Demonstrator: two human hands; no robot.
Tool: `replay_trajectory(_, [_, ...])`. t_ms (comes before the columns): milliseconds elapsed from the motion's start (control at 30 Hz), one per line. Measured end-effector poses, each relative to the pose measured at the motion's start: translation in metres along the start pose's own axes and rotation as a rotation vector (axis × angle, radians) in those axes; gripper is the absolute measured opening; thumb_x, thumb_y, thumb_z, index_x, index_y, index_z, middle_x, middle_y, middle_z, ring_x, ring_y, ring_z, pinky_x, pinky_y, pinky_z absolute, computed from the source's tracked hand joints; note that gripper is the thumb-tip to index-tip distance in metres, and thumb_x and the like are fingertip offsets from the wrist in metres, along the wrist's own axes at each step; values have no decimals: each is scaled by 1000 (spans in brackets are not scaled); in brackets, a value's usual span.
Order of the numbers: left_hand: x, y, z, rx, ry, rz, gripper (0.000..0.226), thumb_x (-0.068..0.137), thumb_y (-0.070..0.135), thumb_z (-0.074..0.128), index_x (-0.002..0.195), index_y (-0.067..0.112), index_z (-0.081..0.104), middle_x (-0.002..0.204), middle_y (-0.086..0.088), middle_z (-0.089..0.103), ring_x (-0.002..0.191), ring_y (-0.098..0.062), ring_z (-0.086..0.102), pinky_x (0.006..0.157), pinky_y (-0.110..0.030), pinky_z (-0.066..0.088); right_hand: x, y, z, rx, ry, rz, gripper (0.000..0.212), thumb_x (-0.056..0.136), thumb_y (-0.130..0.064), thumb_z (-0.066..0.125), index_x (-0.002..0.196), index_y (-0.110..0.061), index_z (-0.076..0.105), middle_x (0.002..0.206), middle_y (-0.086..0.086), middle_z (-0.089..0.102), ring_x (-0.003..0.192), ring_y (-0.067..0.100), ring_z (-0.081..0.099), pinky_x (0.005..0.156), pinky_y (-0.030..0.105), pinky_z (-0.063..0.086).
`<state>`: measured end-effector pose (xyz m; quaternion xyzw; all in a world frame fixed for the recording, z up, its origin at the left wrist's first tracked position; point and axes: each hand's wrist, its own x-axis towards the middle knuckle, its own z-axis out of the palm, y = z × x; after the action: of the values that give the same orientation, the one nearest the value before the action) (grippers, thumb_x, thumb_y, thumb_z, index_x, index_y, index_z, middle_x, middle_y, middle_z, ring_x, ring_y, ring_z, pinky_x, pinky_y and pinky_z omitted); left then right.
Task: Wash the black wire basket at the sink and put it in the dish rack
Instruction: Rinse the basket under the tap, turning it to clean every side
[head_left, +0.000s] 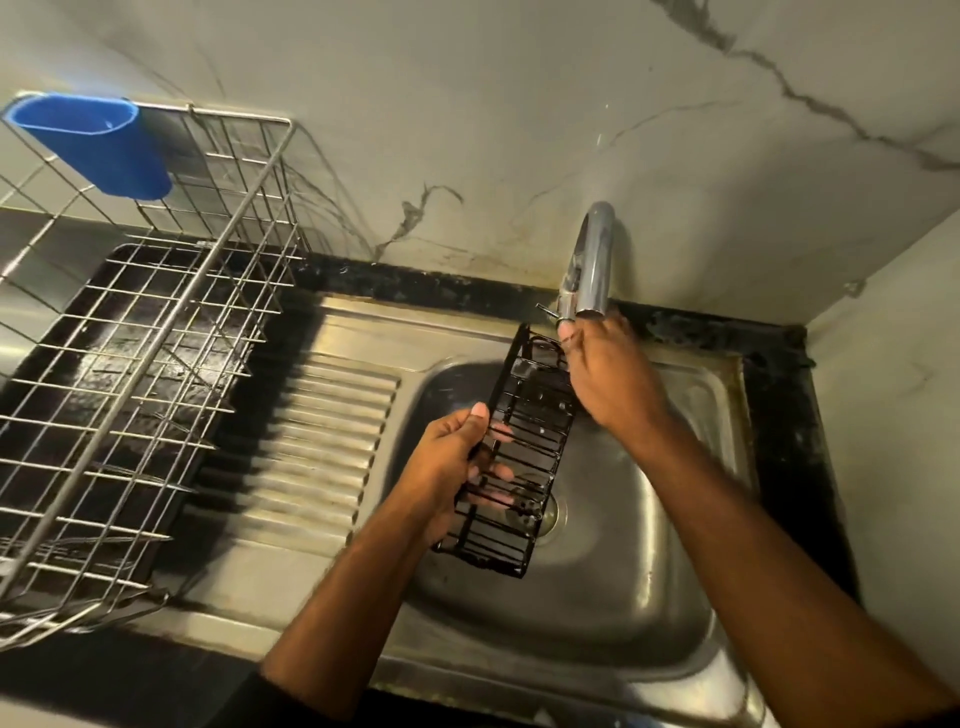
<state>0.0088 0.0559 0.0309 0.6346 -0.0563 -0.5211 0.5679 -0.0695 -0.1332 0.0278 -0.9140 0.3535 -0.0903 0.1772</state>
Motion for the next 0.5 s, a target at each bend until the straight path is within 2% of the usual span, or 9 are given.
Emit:
replay_trajectory(33, [-4, -1, -1, -22, 10, 6, 36, 106, 36, 45, 100, 9, 67, 50, -1, 45, 58, -17, 65, 54, -39, 61, 0, -5, -1, 131, 75, 25, 45, 105, -35, 33, 131, -8, 59, 138, 13, 54, 112, 18, 58, 97, 10, 41])
replay_trajectory(67, [-8, -1, -1, -36, 21, 13, 35, 107, 35, 44, 99, 10, 66, 49, 0, 47, 58, -17, 64, 55, -39, 61, 0, -9, -3, 266, 128, 47, 37, 105, -28, 40, 125, -8, 64, 127, 10, 60, 91, 8, 59, 79, -1, 39])
replay_trajectory(100, [-11, -2, -1, -40, 28, 20, 34, 107, 34, 42, 100, 10, 65, 48, 2, 51, 59, -17, 64, 56, -39, 60, 1, -13, -4, 416, 155, 89, 30, 103, -23, 46, 119, -9, 68, 115, 6, 64, 76, 1, 55, 66, -1, 38])
replay_trajectory(167, [-19, -2, 0, -32, 41, 35, 35, 108, 33, 40, 104, 6, 62, 46, 4, 57, 59, -17, 62, 57, -38, 59, 6, -20, -8, 891, 168, 278, 23, 101, -15, 48, 104, -15, 71, 92, -2, 70, 62, 2, 51, 59, 11, 39])
replay_trajectory(200, [-21, -3, 0, -23, 47, 43, 35, 108, 33, 40, 106, 5, 61, 46, 4, 58, 59, -16, 62, 57, -38, 58, 10, -25, -13, 1182, 124, 428, 23, 101, -13, 45, 99, -14, 68, 80, -1, 68, 58, 5, 50, 55, 17, 40])
replay_trajectory(267, [-27, -5, 1, -4, 57, 60, 35, 108, 33, 40, 107, 5, 61, 46, 5, 59, 58, -16, 63, 61, -39, 58, 14, -28, -22, 1624, -90, 654, 21, 96, -11, 40, 91, -14, 61, 66, 0, 59, 52, 9, 49, 48, 19, 36])
replay_trajectory(333, [-31, -6, 1, 7, 65, 69, 36, 107, 34, 41, 108, 4, 61, 45, 5, 58, 58, -16, 63, 63, -40, 57, 14, -27, -30, 1789, -262, 702, 15, 86, -10, 43, 85, -15, 57, 63, 1, 56, 51, 10, 50, 44, 18, 34])
replay_trajectory(400, [-34, -8, 1, 13, 69, 73, 38, 107, 34, 42, 109, 2, 61, 45, 5, 58, 58, -16, 63, 59, -38, 57, 16, -22, -30, 1934, -221, 708, 14, 87, -12, 44, 94, -10, 56, 71, 5, 55, 52, 12, 51, 43, 18, 37])
replay_trajectory(500, [-41, -11, 3, 22, 72, 78, 36, 107, 35, 44, 105, 3, 62, 44, 5, 56, 55, -15, 63, 56, -35, 56, 14, -24, -34, 1874, -289, 675, 11, 86, -11, 45, 89, -10, 56, 65, 5, 57, 52, 12, 54, 44, 18, 42])
